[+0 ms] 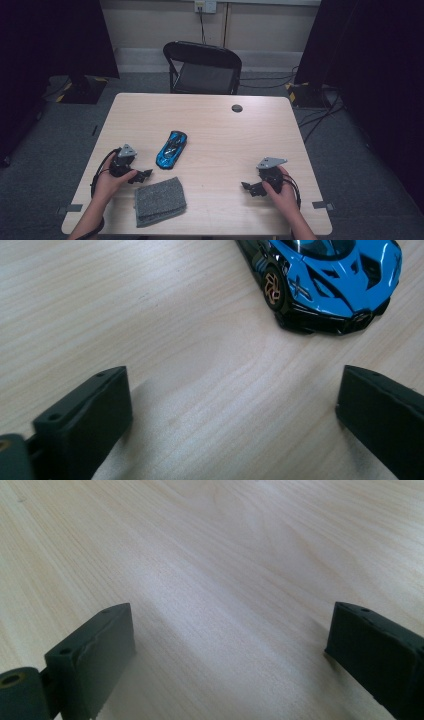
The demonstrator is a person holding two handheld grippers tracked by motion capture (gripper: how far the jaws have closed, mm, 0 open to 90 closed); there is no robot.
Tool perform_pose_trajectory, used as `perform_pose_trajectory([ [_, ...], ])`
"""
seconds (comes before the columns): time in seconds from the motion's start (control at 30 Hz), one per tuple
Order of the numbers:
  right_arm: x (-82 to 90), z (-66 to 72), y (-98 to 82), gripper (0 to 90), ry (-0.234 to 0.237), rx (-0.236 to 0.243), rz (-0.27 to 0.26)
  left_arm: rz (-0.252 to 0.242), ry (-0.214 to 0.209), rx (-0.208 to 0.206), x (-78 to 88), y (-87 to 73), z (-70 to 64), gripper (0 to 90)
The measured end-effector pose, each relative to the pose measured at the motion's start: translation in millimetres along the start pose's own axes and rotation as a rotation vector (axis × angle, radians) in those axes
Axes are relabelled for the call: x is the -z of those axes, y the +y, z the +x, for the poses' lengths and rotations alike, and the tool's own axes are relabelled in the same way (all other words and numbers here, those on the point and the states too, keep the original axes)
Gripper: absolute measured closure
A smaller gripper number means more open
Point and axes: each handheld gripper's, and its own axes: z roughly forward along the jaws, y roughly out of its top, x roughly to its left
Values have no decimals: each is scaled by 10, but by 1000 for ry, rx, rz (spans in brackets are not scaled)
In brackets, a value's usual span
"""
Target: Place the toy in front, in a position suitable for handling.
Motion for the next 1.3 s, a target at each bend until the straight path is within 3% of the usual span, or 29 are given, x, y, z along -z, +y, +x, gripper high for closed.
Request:
perform_pose_trajectory([
  [0.07, 0, 0, 0, 43, 0, 0, 0, -3, 12, 3, 15, 33, -4, 198],
  [0.1, 0, 0, 0, 43, 0, 0, 0, -1, 23, 3, 17, 46, -12, 205],
  [0.13, 0, 0, 0, 43, 0, 0, 0, 1, 23, 2, 21, 57, -18, 155],
  [0.47, 0, 0, 0, 43, 0, 0, 0, -31, -20, 16, 89, 298, -129, 161],
  [0.6, -1, 0, 0, 43, 0, 0, 0, -36, -47, 64, 40, 416, -160, 172],
  [0.87, -2, -1, 1, 41, 0, 1, -1, -44, -49, 36, -107, 651, -300, 173],
  [1.3, -2, -1, 1, 41, 0, 0, 0, -28, -31, 20, -289, 937, -385, 172],
])
